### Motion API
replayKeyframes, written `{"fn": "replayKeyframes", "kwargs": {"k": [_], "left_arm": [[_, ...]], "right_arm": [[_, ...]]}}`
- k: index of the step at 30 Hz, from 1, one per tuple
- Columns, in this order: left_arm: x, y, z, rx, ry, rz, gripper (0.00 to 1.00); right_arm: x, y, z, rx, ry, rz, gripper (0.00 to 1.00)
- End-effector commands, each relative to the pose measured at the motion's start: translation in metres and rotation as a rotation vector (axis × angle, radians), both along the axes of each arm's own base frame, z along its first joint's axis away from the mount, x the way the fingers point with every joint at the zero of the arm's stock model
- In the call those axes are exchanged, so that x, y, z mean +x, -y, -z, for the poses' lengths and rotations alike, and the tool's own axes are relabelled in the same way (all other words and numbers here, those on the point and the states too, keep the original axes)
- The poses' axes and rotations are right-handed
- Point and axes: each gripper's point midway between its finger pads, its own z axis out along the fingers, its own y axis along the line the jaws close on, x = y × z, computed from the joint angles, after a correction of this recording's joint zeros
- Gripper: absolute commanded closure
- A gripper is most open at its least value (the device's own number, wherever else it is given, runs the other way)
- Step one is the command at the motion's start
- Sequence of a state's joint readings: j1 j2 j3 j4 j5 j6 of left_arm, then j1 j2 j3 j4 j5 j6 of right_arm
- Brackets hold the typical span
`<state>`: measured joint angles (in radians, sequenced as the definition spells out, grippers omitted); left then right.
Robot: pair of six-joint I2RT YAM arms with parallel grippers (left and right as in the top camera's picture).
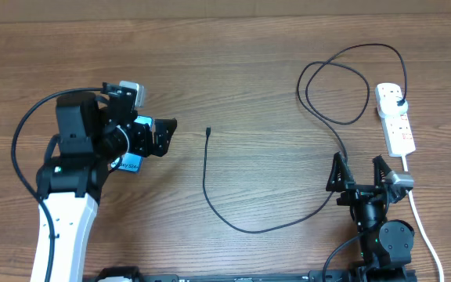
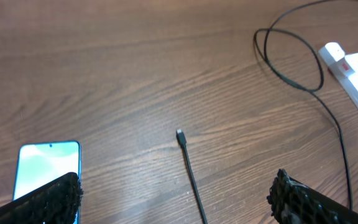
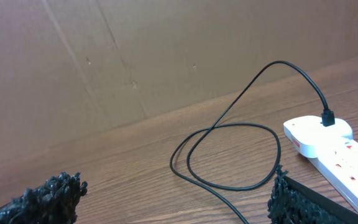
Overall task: Plug charger to phone and switch on socket
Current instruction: 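Raise the left gripper and move it over the phone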
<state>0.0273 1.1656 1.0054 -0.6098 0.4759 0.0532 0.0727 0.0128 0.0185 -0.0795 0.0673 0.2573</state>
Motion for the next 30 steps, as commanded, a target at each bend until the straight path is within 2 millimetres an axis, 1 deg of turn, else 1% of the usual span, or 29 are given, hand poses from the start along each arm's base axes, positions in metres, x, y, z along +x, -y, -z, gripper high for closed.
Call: {"fn": "replayKeyframes", "kwargs": {"k": [1,5,8,12,18,23,26,30], "left_arm": [[0.006,0.000,-0.002,-0.016,-0.012,0.000,0.00],[0.008,0.000,0.005,-0.017,-0.040,-0.001,0.00],[0.009,-0.001,0.005,-0.012,-0.040,-0.006,0.00],[0.010,-0.005,0.000,0.006,-0.042,-0.029,0.00],[0.009,-0.020,-0.009,0.070,-0.102,-0.094,0.00],[0.011,-0.021,-0.017,0.073,-0.162,-0.096,0.00],[0.014,-0.024,-0.012,0.079,-0.201,-0.122,0.00],[0.017,-0.037,0.007,0.128,-0.268,-0.185,0.00]], "right_arm": [[0.000,0.001,0.002,-0.004,0.003,0.006,0.00],[0.000,0.001,0.002,-0.004,0.004,0.006,0.00],[0.000,0.001,0.002,-0.004,0.003,0.006,0.00],[0.000,0.001,0.002,-0.004,0.003,0.006,0.00],[0.000,0.001,0.002,-0.004,0.003,0.006,0.00],[0.000,0.001,0.002,-0.004,0.003,0.006,0.00],[0.000,0.001,0.002,-0.004,0.003,0.006,0.00],[0.000,0.001,0.002,-0.004,0.003,0.006,0.00]]}}
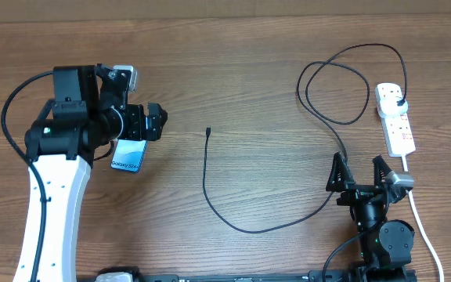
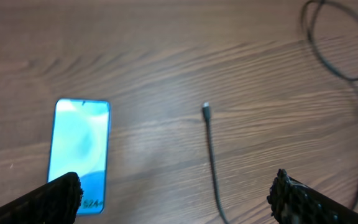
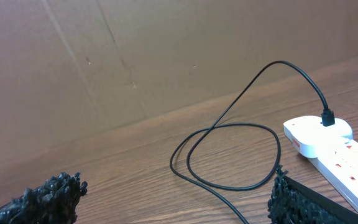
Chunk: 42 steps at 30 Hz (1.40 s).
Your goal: Plug charger to phone and switch on socket
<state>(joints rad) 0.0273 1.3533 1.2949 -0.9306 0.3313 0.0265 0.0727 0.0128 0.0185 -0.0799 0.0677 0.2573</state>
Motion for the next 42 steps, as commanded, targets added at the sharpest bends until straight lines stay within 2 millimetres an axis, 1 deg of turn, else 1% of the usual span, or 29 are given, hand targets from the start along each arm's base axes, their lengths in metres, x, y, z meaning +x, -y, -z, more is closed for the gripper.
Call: {"fn": "replayKeyframes", "kwargs": {"k": [1,8,12,14,19,23,28,32,35,42], "left_arm": [[0.007,-0.016,0.012,0.055,-0.051,-0.076,0.00],[0.018,-0.024,0.046,0.102,-0.133,-0.082,0.00],[0.024,-0.026,0.059,0.128,-0.153,-0.058,0.00],[0.028,-0.030,0.067,0.152,-0.163,-0.061,0.00],[0.031,-0.031,0.086,0.189,-0.197,0.005,0.00],[0.035,-0.043,0.106,0.249,-0.240,-0.015,0.00],[0.038,-0.050,0.129,0.268,-0.282,0.012,0.00],[0.041,-0.066,0.139,0.285,-0.298,-0.004,0.00],[0.040,-0.073,0.145,0.291,-0.310,0.002,0.01],[0.037,-0.073,0.160,0.290,-0.356,0.014,0.00]], "right_arm": [[0.000,0.001,0.002,-0.004,0.004,0.005,0.00],[0.000,0.001,0.002,-0.004,0.004,0.005,0.00],[0.000,0.001,0.002,-0.004,0.004,0.005,0.00],[0.000,0.001,0.002,-0.004,0.004,0.005,0.00],[0.000,0.001,0.002,-0.004,0.004,0.005,0.00],[0.000,0.001,0.002,-0.004,0.004,0.005,0.00],[0.000,0.001,0.002,-0.004,0.004,0.005,0.00],[0.000,0.001,0.002,-0.004,0.004,0.005,0.00],[0.000,0.001,0.002,-0.004,0.004,0.005,0.00],[0.000,0.001,0.002,-0.004,0.004,0.005,0.00]]}}
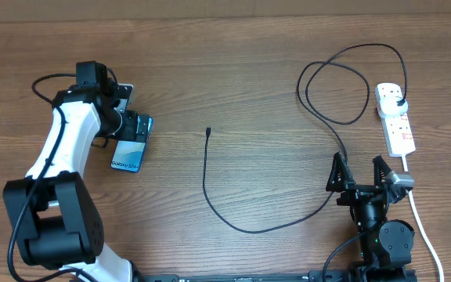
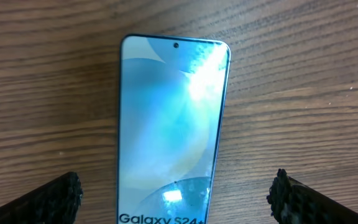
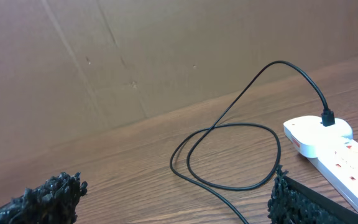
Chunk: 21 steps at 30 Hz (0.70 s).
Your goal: Plug charger to phone and switch on socket
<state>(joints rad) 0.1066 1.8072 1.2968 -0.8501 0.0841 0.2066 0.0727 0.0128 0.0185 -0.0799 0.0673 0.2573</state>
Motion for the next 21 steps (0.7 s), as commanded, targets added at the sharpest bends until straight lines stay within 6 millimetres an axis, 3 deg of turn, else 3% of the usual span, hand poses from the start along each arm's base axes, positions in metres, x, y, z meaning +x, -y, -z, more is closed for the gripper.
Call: {"fn": "replayKeyframes", "kwargs": {"k": [1,14,21], "left_arm": [[0.005,-0.001,0.005,0.010,-0.009,0.018,0.00],[0.032,-0.015,0.001,0.076,0.094,-0.025,0.00],[0.033,-0.003,0.001,0.028,0.103,0.011,0.00]], "right_arm": [[0.000,0.001,0.002,-0.004,0.004,0.006,0.00],[0.000,0.001,0.002,-0.004,0.004,0.006,0.00],[0.000,0.001,0.002,-0.004,0.004,0.006,0.00]]}}
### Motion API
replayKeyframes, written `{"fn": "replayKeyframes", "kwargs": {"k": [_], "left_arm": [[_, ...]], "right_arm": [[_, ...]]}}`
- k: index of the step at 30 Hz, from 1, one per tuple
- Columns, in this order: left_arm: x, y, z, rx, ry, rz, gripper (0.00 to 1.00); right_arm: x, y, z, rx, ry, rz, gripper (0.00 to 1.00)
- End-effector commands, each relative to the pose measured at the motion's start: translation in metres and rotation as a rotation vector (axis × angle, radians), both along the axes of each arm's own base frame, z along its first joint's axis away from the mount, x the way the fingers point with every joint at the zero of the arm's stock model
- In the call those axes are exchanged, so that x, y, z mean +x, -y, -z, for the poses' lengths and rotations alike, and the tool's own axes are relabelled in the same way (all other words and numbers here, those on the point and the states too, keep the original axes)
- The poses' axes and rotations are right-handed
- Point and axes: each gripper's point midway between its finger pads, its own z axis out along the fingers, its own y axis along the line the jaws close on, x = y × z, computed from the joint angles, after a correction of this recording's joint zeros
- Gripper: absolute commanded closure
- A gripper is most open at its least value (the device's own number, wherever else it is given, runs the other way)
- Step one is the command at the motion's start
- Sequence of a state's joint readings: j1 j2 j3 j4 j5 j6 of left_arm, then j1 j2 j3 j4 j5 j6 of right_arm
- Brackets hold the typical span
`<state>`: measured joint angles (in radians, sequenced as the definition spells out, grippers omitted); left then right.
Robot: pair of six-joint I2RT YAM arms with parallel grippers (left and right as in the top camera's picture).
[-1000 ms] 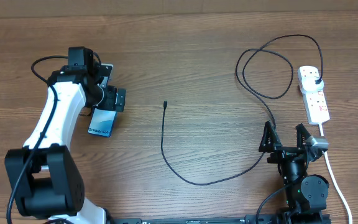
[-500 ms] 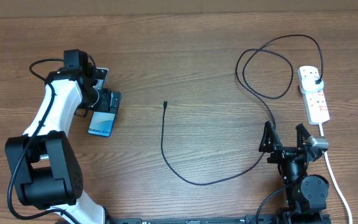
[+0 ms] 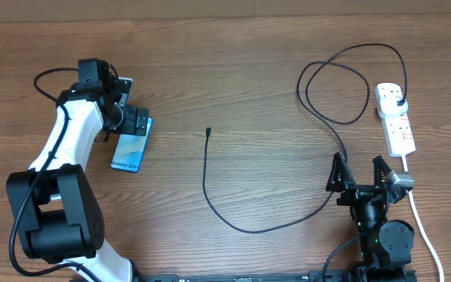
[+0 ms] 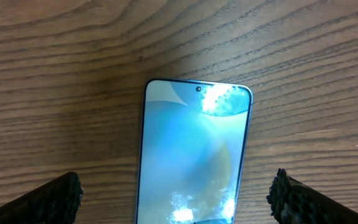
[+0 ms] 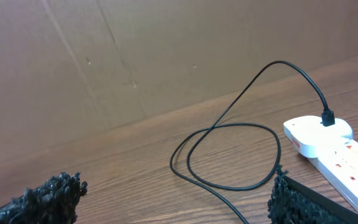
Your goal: Plug charger to phone and switch on socket
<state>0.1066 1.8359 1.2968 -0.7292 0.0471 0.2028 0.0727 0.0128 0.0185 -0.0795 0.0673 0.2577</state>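
Observation:
A blue-screened phone (image 3: pixel 130 149) lies face up on the wooden table at the left, and it fills the middle of the left wrist view (image 4: pixel 194 149). My left gripper (image 3: pixel 135 122) hangs open over the phone's far end, with one finger (image 4: pixel 48 199) on each side of it and neither touching it. The black charger cable (image 3: pixel 210 188) lies loose, its free connector (image 3: pixel 208 131) resting right of the phone. Its other end is plugged into the white power strip (image 3: pixel 395 119) (image 5: pixel 334 149). Near the front edge my right gripper (image 3: pixel 358 174) (image 5: pixel 176 199) stands open and empty.
The cable makes a loop (image 3: pixel 335 82) (image 5: pixel 229 155) between the power strip and the right arm. A white lead (image 3: pixel 420 219) runs from the strip toward the front edge. A cardboard wall (image 5: pixel 166 56) stands behind the table.
My left gripper has shifted slightly toward the far edge, so the phone sits lower and a little smaller in the left wrist view. Phone, cable and right arm have not moved.
My left gripper first stood open just right of the phone, facing the cable. It then sat higher with the whole phone showing below it. After that it was low over the phone's screen, fingers astride it, and it stays there now. The right arm has stayed still.

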Motion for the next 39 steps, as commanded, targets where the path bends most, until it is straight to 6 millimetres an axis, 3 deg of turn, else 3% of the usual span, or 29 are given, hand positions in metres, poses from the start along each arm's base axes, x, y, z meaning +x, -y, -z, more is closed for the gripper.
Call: {"fn": "replayKeyframes", "kwargs": {"k": [1,12,21,29,39], "left_arm": [[0.006,0.007,-0.002,-0.013,0.013,0.033,0.00],[0.000,0.009,0.027,-0.024,-0.065,0.038,0.00],[0.002,0.011,0.032,-0.028,-0.066,0.032,0.00],[-0.007,0.012,0.052,-0.038,-0.135,0.015,0.00],[-0.019,0.012,0.063,-0.041,-0.194,0.013,0.01]], "right_arm": [[0.000,0.001,0.002,-0.004,0.003,0.006,0.00],[0.000,0.001,0.002,-0.004,0.003,0.006,0.00],[0.000,0.001,0.002,-0.004,0.003,0.006,0.00],[0.000,0.001,0.002,-0.004,0.003,0.006,0.00],[0.000,0.001,0.002,-0.004,0.003,0.006,0.00]]}}
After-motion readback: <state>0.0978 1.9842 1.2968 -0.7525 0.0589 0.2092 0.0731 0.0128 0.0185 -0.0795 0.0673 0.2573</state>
